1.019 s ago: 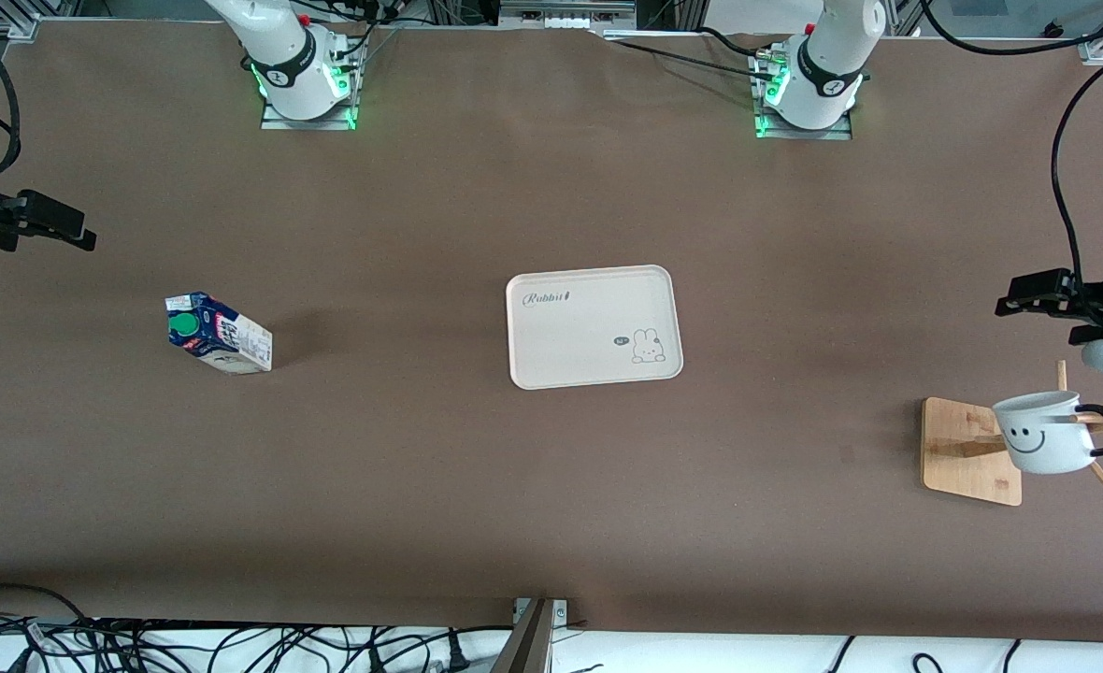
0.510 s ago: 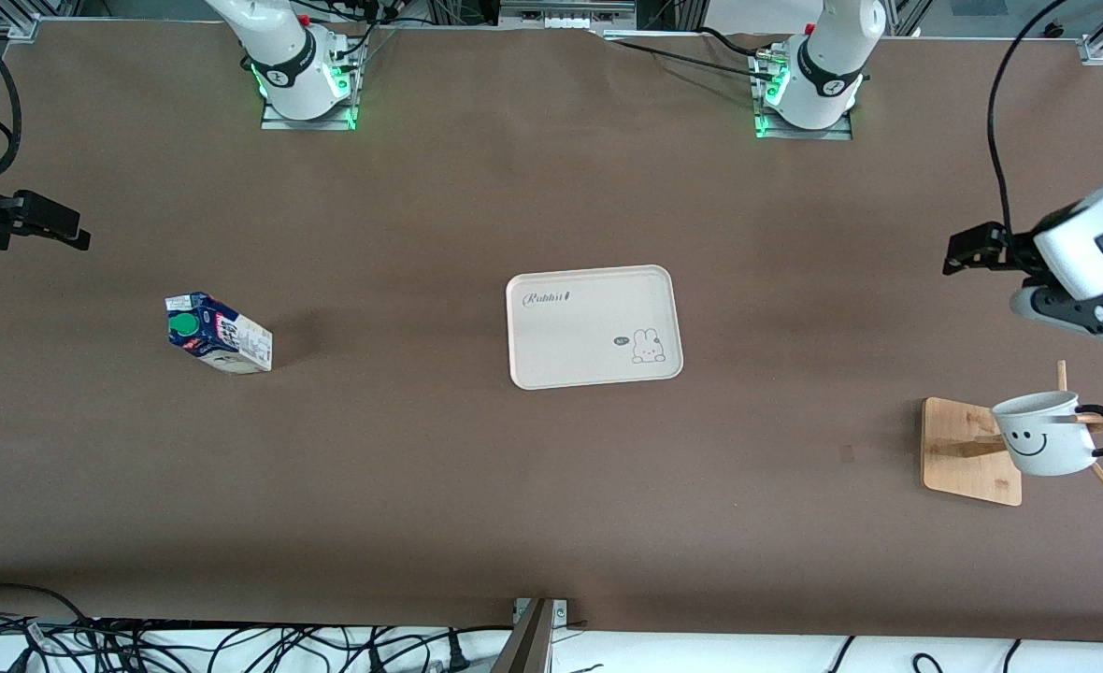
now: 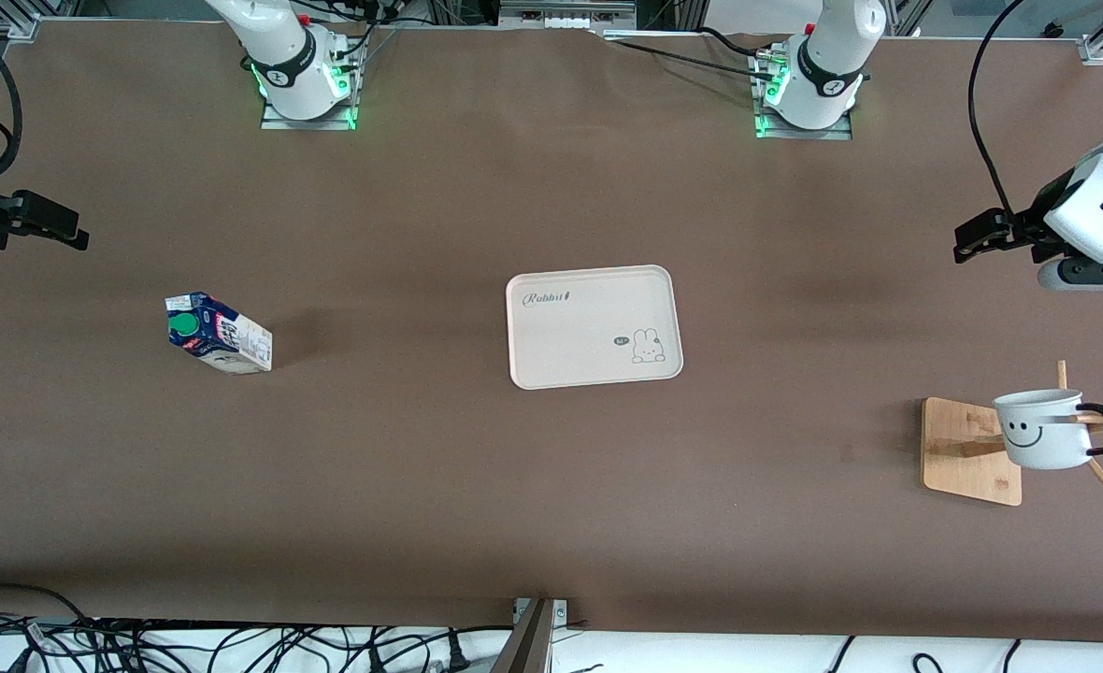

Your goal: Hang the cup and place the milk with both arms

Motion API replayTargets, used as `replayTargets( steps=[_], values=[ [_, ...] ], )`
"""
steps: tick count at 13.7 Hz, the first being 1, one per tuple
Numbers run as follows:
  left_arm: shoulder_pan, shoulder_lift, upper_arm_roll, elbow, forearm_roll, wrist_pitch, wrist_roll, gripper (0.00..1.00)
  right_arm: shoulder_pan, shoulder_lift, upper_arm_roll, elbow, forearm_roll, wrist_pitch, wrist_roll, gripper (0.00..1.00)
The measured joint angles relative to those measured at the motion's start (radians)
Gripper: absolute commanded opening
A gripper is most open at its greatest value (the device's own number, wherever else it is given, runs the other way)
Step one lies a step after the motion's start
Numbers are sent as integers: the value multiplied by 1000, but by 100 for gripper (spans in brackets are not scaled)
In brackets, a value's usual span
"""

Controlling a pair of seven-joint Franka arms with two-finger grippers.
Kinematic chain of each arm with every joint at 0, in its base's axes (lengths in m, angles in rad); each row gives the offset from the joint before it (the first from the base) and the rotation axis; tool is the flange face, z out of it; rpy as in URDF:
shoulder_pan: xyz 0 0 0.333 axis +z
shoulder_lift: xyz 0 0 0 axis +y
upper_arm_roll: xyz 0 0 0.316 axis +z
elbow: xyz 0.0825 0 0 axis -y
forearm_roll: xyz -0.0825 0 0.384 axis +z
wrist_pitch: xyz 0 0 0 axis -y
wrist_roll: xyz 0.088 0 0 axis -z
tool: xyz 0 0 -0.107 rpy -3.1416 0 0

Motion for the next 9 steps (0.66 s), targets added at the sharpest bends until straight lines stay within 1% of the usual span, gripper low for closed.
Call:
replayTargets(
  steps=[2, 5, 7, 9],
  values=[
    [-7, 9, -1, 22, 0, 1, -5, 100, 0, 0, 0, 1, 0, 0, 0, 100],
    [-12, 38, -1, 81, -17, -62, -10, 100, 0, 0, 1, 1, 0, 0, 0, 100],
    [-9, 46, 1, 88, -58, -82, -11, 100, 0, 0, 1, 1, 0, 0, 0, 100],
    [-7, 51, 3, 88, -65, -84, -11, 100, 0, 0, 1, 1, 0, 0, 0, 100]
  ],
)
